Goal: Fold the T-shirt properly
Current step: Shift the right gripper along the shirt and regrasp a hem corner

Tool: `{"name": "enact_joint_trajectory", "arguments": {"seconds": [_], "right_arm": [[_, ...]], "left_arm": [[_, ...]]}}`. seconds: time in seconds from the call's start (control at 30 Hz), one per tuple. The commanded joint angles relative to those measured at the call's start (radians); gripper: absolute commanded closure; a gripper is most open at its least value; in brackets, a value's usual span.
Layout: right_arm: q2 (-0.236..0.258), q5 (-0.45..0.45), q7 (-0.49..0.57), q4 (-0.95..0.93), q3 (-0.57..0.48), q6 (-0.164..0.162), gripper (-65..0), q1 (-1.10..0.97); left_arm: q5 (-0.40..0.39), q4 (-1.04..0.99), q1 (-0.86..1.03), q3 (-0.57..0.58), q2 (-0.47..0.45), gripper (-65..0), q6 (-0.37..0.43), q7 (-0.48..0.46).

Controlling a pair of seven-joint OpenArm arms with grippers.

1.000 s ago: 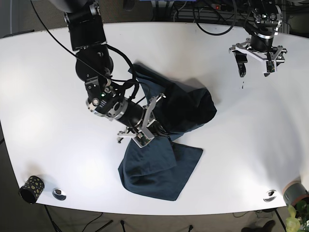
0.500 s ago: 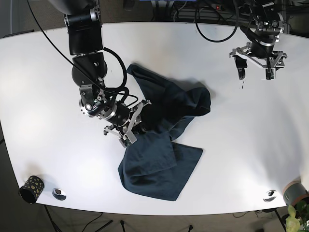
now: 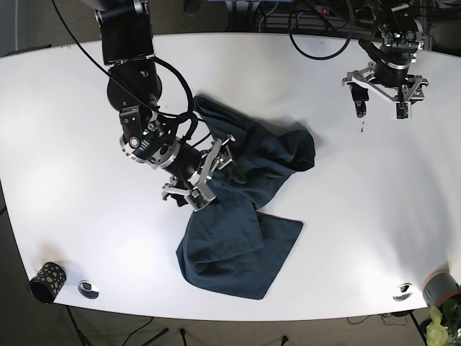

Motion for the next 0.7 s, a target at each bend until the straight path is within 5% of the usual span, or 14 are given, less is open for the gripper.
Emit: {"name": "enact_joint_trajectory", "arguments": {"seconds": [0.0, 0.43, 0.67], "right_arm": [[0.024, 0.018, 0.022, 0.033, -0.058, 0.007, -44.2, 0.018], [0.191, 0.007, 0.026, 0.166, -0.334, 0.004, -43.9, -0.008], [0.19, -0.217, 0.067, 0.097, -0.337, 0.005, -43.8, 0.029]], "left_arm": [[-0.006, 0.018, 0.0, -0.003, -0.006, -47.1, 0.002, -0.022], [-0.006, 0.018, 0.0, -0.003, -0.006, -47.1, 0.002, -0.022], [-0.006, 0.016, 0.0, -0.003, -0.006, -47.1, 0.002, -0.022]]}}
